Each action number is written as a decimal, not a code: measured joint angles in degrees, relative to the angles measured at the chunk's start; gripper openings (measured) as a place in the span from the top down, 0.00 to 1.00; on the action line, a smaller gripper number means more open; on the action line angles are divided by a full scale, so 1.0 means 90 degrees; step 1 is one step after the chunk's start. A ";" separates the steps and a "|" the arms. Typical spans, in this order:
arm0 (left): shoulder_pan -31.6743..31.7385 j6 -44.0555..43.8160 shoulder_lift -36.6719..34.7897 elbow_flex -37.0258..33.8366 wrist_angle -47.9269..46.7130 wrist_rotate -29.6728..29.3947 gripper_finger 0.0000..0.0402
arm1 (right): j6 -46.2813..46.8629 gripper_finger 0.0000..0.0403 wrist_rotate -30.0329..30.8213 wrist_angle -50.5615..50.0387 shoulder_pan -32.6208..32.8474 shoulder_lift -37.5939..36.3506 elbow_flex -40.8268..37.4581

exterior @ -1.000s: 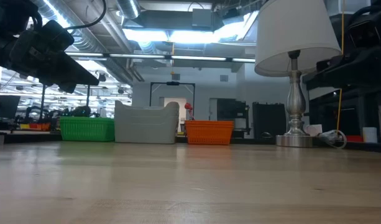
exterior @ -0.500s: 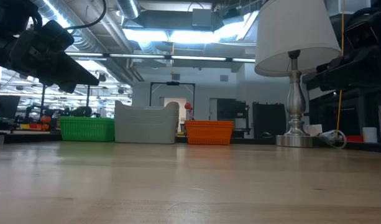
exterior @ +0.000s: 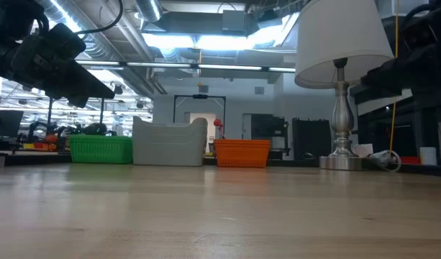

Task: Stack baskets by color
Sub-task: Return to Home Position

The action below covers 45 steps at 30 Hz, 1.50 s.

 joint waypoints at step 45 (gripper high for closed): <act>0.0001 0.0000 -0.0002 0.0000 0.0005 0.0000 0.98 | -0.0848 0.78 -0.0051 -0.0311 -0.0412 -0.1449 0.0001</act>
